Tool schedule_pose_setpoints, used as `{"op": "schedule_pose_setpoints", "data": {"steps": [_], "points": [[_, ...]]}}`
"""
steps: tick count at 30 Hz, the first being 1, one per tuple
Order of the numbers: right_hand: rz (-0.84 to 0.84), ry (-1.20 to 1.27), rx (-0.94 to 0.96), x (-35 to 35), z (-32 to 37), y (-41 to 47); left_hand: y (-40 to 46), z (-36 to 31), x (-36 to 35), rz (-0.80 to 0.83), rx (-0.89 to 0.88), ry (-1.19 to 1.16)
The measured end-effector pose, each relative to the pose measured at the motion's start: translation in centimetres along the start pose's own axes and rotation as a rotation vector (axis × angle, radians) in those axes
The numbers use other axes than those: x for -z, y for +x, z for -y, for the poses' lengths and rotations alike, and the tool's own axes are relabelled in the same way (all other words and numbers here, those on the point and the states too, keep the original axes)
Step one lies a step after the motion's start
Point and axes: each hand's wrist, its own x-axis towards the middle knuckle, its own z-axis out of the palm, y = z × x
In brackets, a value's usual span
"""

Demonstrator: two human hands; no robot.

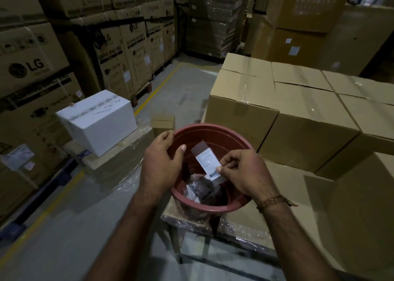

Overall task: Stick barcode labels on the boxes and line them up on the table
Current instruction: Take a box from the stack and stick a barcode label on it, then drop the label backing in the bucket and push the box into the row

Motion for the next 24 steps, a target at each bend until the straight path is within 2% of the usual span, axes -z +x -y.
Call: {"op": "schedule_pose_setpoints", "data": {"steps": [6,13,18,21,24], "points": [[0.038,-0.126,-0.019,-1.3,0.4,1.2,-0.2,0.1,-0.2,-0.029,0.026,-0.063],[0.137,-0.137,-0.038,-1.9,1.6,2.4,-0.2,0.2,-0.3,-0.039,0.023,-0.082],[0.027,-0.4,-0.03,-2.4,2.0,3.4,-0.1,0.3,-0.3,-0.029,0.021,-0.103],[-0.061,-0.358,0.002,-1.8,1.7,3.6,-0.1,0.5,-0.3,-0.027,0.007,-0.099],[-0.069,-0.255,0.018,-0.9,1.4,3.3,-0.1,0.4,-0.2,-0.004,-0.019,-0.05]]}}
